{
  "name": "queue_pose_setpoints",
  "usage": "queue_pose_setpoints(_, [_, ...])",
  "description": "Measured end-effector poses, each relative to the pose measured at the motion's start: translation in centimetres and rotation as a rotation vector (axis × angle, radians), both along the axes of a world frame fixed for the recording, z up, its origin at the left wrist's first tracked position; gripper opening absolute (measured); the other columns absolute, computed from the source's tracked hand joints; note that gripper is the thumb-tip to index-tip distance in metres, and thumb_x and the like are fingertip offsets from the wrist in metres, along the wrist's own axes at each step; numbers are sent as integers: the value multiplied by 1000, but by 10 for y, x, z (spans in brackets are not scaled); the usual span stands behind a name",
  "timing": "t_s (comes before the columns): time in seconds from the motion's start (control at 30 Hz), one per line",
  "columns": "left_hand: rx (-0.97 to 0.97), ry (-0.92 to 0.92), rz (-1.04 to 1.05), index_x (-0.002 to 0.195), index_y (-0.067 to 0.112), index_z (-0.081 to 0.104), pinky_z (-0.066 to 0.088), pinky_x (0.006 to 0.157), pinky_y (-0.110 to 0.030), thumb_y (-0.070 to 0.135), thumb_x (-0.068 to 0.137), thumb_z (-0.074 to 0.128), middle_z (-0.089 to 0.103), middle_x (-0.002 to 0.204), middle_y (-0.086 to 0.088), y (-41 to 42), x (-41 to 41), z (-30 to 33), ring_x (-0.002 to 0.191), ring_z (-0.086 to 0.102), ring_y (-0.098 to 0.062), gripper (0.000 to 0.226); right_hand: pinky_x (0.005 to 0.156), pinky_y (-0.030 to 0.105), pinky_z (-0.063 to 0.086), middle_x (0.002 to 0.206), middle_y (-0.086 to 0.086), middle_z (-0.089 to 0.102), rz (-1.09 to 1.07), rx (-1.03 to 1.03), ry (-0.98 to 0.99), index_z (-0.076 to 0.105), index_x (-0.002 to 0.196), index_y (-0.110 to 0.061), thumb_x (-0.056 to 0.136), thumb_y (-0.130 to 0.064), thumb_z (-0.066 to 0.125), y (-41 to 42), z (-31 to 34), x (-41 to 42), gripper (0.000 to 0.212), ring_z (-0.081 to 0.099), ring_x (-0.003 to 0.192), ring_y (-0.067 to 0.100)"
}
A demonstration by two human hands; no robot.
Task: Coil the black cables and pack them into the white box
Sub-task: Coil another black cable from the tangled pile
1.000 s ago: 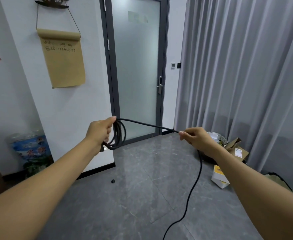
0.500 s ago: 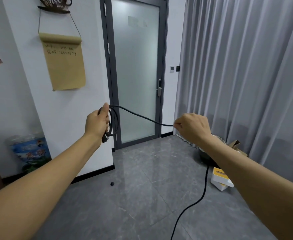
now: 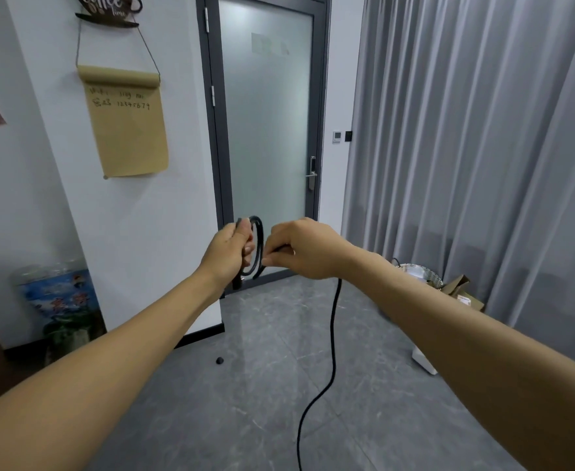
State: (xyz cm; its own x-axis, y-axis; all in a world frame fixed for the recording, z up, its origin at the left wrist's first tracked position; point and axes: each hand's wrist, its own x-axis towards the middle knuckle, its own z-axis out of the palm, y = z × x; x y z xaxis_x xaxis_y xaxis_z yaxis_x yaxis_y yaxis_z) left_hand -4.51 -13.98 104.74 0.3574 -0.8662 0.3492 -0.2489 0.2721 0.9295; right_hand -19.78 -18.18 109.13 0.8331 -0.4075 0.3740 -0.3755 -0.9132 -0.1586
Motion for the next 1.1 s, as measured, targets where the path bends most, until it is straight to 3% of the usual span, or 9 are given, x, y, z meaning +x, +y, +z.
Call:
queue_pose_setpoints(0.07, [17,-48,-28,75,12,44,39,53,-19,36,102,31,45,60,-1,5,-8,0,52,43,-11,38,72,32,49,74,-17,57,37,117,-86,73,91,-16,88,-27,63,1,1,1,16,53,67,5])
queue_pose_setpoints(0.2, [77,-38,-123,74,12,48,42,53,-22,35,103,31,49,55,2,11,-17,-1,48,48,-11,41,63,10,43,73,-11,64,71,272,-216,73,88,-10,87,-20,65,3,2,0,13,57,63,-2])
queue_pose_setpoints(0.33, [158,118,-214,74,14,44,30,50,-24,36,103,29,34,47,7,14,-20,1,42,30,-11,40,54,23,36,61,2,56,-83,300,-352,69,78,-4,75,-34,76,-2,2,2,31,42,53,11])
queue_pose_setpoints(0.43, [193,156,-258,72,14,46,27,46,-21,42,102,28,30,46,8,16,-17,2,40,23,-8,45,49,22,31,56,0,46,-197,340,-392,61,72,-3,67,-42,80,-10,-1,1,43,35,50,11])
queue_pose_setpoints(0.57, [215,237,-298,66,15,47,25,41,-16,59,86,43,28,47,9,23,-7,2,39,20,-6,48,47,19,28,51,-4,40,-262,428,-420,56,67,-9,72,-43,75,-26,-10,-10,39,31,47,9])
queue_pose_setpoints(0.7, [182,255,-164,64,17,43,23,38,-17,43,92,50,26,43,11,24,8,1,35,20,-6,39,48,20,33,52,-3,44,-256,573,-458,58,69,-9,82,-36,68,-41,-22,-24,31,35,43,6])
queue_pose_setpoints(0.77, [143,350,-71,64,18,42,22,36,-16,38,95,50,26,41,11,23,20,0,33,20,-5,38,42,17,33,53,-1,46,-277,618,-489,58,69,-8,86,-31,65,-48,-31,-32,30,36,36,2])
queue_pose_setpoints(0.97, [105,502,170,63,19,43,21,38,-18,36,94,53,29,39,11,26,60,-3,32,21,-6,37,48,18,31,58,4,47,-358,613,-591,68,78,-7,85,-24,67,-66,-50,-55,19,37,50,9])
queue_pose_setpoints(1.1, [77,602,237,61,18,44,23,35,-16,34,92,55,31,39,10,22,62,-1,33,23,-6,37,43,11,32,56,3,49,-370,611,-584,69,73,-9,85,-23,68,-69,-55,-52,18,41,43,3])
